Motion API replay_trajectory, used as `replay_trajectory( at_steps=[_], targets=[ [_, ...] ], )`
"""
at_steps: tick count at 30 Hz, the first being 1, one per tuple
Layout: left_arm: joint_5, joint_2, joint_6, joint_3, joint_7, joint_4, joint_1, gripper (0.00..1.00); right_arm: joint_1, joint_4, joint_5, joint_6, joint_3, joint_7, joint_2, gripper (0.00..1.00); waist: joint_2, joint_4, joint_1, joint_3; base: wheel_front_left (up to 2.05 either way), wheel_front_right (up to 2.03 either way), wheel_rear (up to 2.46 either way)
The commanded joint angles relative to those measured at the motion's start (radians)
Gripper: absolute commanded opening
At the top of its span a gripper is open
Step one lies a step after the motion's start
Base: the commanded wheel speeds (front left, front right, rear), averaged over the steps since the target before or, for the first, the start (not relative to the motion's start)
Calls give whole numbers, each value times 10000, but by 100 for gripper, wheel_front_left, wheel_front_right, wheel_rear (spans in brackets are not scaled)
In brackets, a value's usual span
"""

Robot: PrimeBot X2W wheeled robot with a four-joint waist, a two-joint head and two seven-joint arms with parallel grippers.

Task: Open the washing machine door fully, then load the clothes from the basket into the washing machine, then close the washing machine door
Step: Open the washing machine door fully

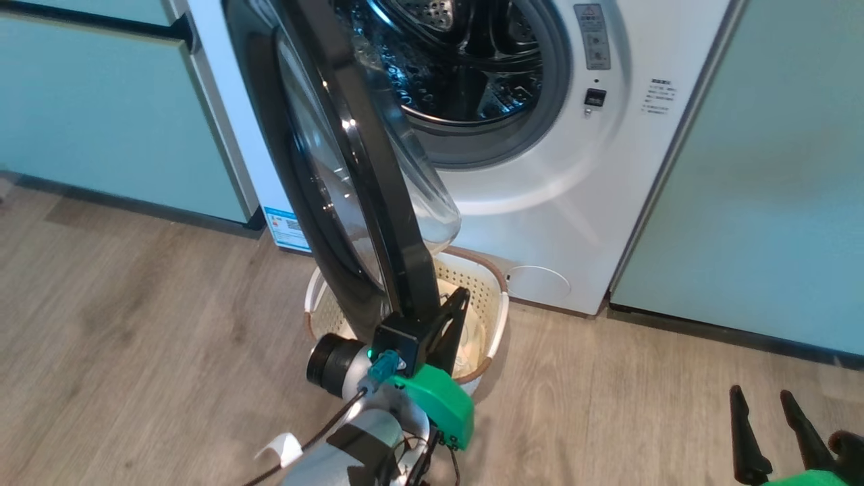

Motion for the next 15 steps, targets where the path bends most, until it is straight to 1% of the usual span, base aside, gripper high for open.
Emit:
replay_trajectory(
  at_steps=[1,15],
  targets=[
    [115,93,9,519,-64,-318,-273,0,-295,-255,33,17,137,-97,-99,100,0,64,0,-20,0,0,0],
    [529,212,-434,775,-64,-303,43,0,-327,-225,54,17,161,-97,-42,100,0,611,0,-71,0,0,0]
  ],
)
